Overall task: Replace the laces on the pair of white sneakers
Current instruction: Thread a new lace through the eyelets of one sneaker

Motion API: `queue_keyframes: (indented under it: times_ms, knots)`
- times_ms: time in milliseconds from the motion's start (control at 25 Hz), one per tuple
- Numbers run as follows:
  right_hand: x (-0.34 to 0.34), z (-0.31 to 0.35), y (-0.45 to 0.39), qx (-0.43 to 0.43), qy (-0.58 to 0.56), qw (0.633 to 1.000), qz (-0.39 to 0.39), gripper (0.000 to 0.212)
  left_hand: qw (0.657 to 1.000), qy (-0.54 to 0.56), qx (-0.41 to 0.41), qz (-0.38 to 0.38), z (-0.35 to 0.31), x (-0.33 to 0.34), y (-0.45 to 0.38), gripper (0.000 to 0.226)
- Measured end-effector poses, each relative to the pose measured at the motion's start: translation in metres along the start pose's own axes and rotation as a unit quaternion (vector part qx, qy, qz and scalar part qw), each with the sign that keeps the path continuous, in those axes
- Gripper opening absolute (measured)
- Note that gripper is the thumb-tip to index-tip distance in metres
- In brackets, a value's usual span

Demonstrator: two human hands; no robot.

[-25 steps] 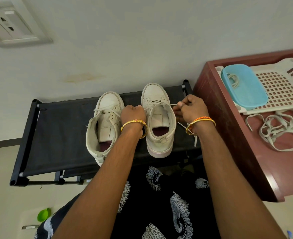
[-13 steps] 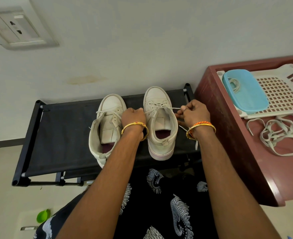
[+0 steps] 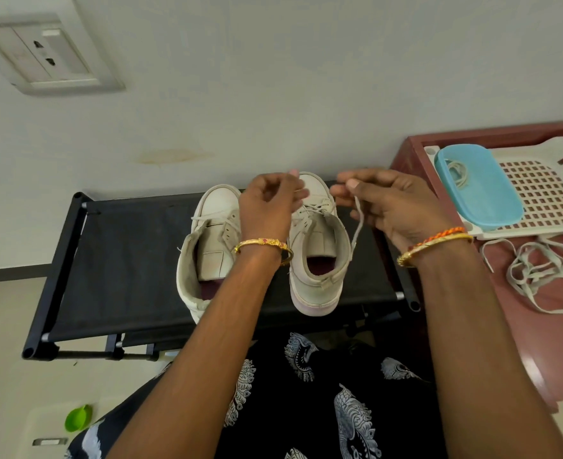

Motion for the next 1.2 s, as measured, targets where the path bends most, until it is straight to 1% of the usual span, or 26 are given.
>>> queue_keyframes:
  times_ms: [80,160,200,280,320,400,480,520,600,720,760,800,880,920,960,1040,1120,1160,1200]
  knots:
    - [0.012,0.008,-0.005,-0.04,0.013,0.999,0.024,0.018,0.995,0.046,-0.024,0.084,-0.002,0.013,0.007,0.012]
    - [0.015,0.013,-0.006,-0.076,0.009,0.997,0.02,0.02,0.99,0.012,-0.018,0.14,-0.006,0.029,0.015,0.013]
    - [0.016,0.012,-0.007,-0.084,-0.012,0.996,0.011,0.019,0.986,-0.003,-0.022,0.163,-0.004,0.033,0.016,0.013]
    - [0.01,0.01,-0.008,-0.093,-0.052,0.994,-0.024,0.017,0.978,-0.028,-0.043,0.202,-0.002,0.035,0.018,0.016]
    - [0.007,0.009,-0.008,-0.1,-0.061,0.992,-0.043,0.017,0.972,-0.054,-0.046,0.222,-0.002,0.034,0.018,0.017]
    - [0.002,0.007,-0.01,-0.109,-0.076,0.989,-0.07,0.016,0.955,-0.136,-0.027,0.264,-0.001,0.033,0.02,0.014]
    - [-0.002,0.004,-0.013,-0.117,-0.091,0.984,-0.097,0.015,0.939,-0.188,-0.01,0.288,0.0,0.033,0.023,0.015]
    - [-0.005,0.001,-0.015,-0.117,-0.102,0.981,-0.114,0.015,0.94,-0.193,-0.006,0.282,-0.001,0.03,0.021,0.019]
    - [-0.016,-0.008,-0.02,-0.104,-0.125,0.974,-0.156,0.016,0.949,-0.21,0.013,0.236,-0.004,0.018,0.01,0.027]
    - [-0.032,-0.024,-0.025,-0.072,-0.114,0.97,-0.203,0.015,0.944,-0.276,0.063,0.167,-0.008,-0.002,-0.008,0.028]
    - [-0.035,-0.028,-0.027,-0.066,-0.115,0.968,-0.213,0.015,0.937,-0.309,0.083,0.138,-0.008,-0.008,-0.014,0.028]
    - [-0.037,-0.031,-0.028,-0.064,-0.116,0.966,-0.221,0.014,0.923,-0.356,0.108,0.102,-0.009,-0.013,-0.017,0.027]
    - [-0.038,-0.034,-0.028,-0.071,-0.087,0.964,-0.242,0.013,0.877,-0.454,0.16,0.012,-0.014,-0.023,-0.019,0.028]
    - [-0.039,-0.033,-0.027,-0.077,-0.056,0.962,-0.256,0.012,0.866,-0.47,0.172,-0.023,-0.017,-0.027,-0.019,0.028]
    - [-0.039,-0.032,-0.026,-0.083,-0.022,0.96,-0.268,0.01,0.869,-0.462,0.172,-0.039,-0.018,-0.029,-0.021,0.026]
    - [-0.039,-0.028,-0.024,-0.091,0.035,0.955,-0.28,0.008,0.888,-0.434,0.153,-0.027,-0.014,-0.027,-0.025,0.017]
    - [-0.039,-0.027,-0.021,-0.091,0.069,0.948,-0.298,0.007,0.873,-0.463,0.152,0.003,-0.01,-0.019,-0.027,0.032]
    - [-0.04,-0.027,-0.02,-0.089,0.082,0.943,-0.311,0.008,0.868,-0.47,0.162,0.005,-0.011,-0.018,-0.027,0.036]
    - [-0.042,-0.027,-0.02,-0.086,0.107,0.934,-0.329,0.013,0.868,-0.463,0.177,-0.009,-0.013,-0.02,-0.027,0.033]
Point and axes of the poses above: each hand's wrist, its own y-axis away from the middle knuckle, its own x-axis out of the palm, z = x × y, the point moved 7 cm from there along -y, towards the middle knuckle, and after that the axes turned 1 degree about -y, right-handed, at the moved point
